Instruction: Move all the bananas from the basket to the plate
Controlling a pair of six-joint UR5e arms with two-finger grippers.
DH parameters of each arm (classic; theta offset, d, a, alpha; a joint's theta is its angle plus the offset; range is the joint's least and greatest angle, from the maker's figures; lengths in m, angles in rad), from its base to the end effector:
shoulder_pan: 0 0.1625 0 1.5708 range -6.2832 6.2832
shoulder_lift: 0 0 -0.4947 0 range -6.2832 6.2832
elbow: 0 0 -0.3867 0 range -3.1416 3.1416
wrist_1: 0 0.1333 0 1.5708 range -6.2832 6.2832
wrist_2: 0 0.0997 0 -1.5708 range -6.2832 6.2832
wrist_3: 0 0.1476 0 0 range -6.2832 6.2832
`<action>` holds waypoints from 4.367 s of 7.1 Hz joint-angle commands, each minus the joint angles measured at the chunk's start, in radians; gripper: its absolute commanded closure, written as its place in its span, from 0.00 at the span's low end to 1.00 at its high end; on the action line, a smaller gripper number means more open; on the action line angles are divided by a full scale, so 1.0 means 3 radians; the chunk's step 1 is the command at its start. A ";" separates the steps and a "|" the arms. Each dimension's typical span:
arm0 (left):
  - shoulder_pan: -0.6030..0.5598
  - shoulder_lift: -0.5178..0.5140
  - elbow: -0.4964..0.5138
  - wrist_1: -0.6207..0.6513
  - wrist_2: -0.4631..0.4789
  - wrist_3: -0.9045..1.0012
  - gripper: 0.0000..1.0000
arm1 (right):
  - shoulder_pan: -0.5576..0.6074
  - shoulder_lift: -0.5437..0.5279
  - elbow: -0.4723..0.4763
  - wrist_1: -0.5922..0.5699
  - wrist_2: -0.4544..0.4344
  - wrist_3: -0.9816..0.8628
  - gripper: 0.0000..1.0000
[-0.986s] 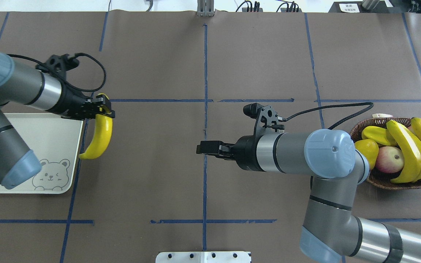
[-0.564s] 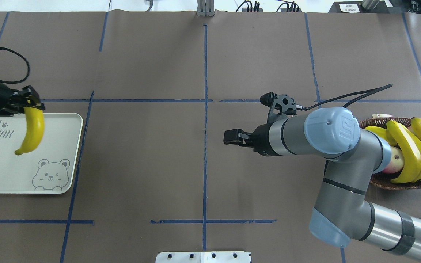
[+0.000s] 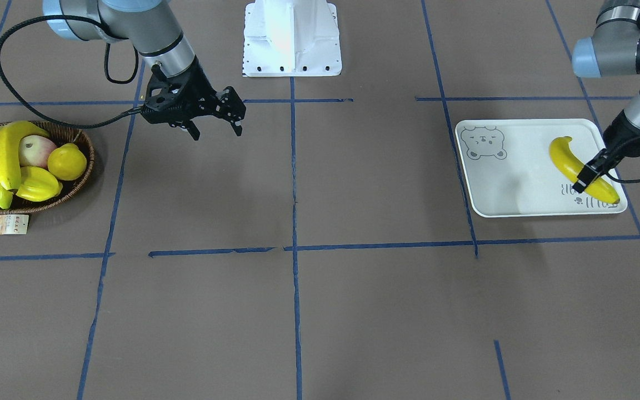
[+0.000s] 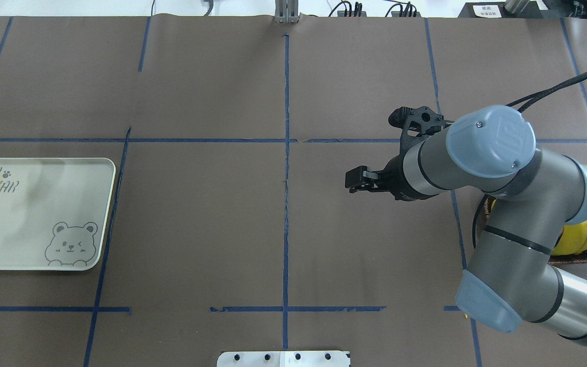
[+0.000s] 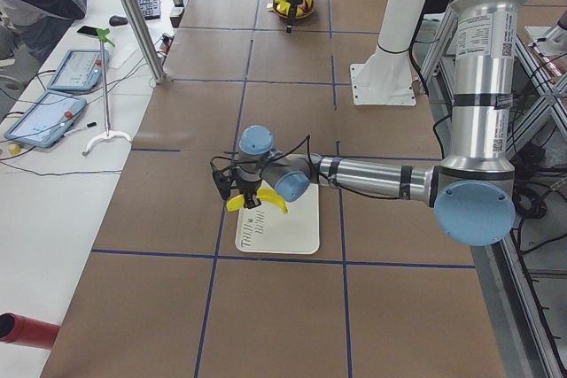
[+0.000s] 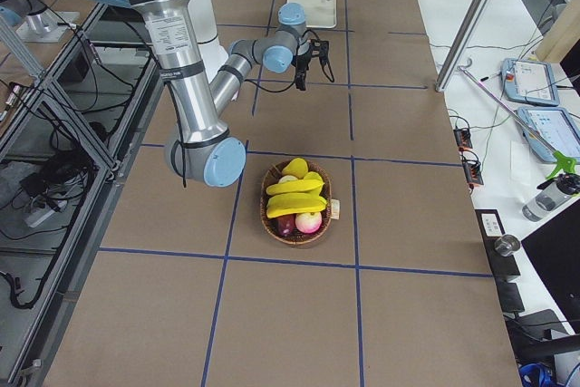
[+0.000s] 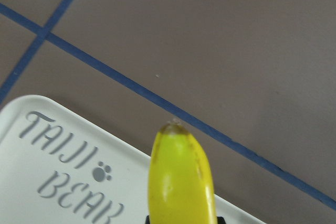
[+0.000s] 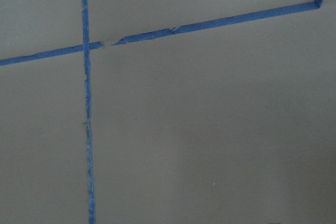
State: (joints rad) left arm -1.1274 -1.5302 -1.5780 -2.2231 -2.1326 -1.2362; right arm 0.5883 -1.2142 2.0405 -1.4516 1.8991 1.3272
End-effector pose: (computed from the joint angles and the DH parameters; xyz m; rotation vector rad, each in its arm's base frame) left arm 0.1737 -0.4932 0.7136 -0.0026 0.8223 -0.5747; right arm -0.4569 -0.4078 0.3426 0.1010 -0.9795 0.1613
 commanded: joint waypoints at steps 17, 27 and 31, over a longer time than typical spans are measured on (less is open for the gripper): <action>0.0178 0.0136 -0.0666 -0.0009 -0.0352 0.0378 0.00 | 0.0626 -0.1784 0.0628 0.0178 0.0235 -0.1809 0.00; 0.0245 0.0146 -0.0692 -0.0019 -0.0341 0.0383 0.00 | 0.1204 -0.2463 -0.0308 0.1945 0.0772 -0.2226 0.04; 0.0245 0.0171 -0.0712 -0.0024 -0.0341 0.0383 0.00 | 0.1189 -0.2375 -0.0348 0.1899 0.0772 -0.2082 0.10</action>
State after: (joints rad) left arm -1.0539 -1.4798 -1.7910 -2.2304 -2.2350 -1.1213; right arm 0.9471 -1.9265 1.9462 -0.8790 2.1327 0.7001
